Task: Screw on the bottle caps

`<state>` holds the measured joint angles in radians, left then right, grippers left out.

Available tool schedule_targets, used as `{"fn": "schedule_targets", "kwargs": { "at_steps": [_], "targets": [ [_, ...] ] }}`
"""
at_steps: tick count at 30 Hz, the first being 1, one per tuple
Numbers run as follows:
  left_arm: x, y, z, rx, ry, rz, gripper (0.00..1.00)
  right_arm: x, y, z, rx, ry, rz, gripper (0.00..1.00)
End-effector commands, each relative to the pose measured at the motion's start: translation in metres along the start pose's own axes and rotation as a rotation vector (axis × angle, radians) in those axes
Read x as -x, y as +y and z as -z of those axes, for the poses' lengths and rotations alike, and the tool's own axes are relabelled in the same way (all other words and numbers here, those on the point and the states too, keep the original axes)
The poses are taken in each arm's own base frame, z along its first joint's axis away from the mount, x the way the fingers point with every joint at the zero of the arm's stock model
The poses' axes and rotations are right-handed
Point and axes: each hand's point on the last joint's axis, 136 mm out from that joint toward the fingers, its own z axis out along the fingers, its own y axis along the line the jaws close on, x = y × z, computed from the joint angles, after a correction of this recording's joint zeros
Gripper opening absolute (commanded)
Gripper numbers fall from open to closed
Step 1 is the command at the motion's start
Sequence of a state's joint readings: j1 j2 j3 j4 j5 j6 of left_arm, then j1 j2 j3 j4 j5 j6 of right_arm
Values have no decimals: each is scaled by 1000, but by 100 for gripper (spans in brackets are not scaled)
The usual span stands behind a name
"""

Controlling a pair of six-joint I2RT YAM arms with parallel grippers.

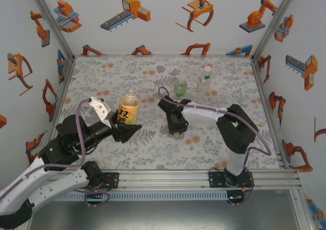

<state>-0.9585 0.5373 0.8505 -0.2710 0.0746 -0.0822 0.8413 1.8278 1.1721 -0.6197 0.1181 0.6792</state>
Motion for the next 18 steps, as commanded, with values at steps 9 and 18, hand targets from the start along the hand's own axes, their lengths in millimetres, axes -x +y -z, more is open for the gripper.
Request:
{"fn": "schedule_targets", "kwargs": {
  "at_steps": [9, 18],
  "targets": [
    [2, 1, 2, 4, -6, 10, 0, 5, 3, 6, 1, -19, 10, 30],
    [-18, -8, -5, -56, 80, -54, 0, 20, 8, 63, 108, -136, 16, 25]
  ]
}}
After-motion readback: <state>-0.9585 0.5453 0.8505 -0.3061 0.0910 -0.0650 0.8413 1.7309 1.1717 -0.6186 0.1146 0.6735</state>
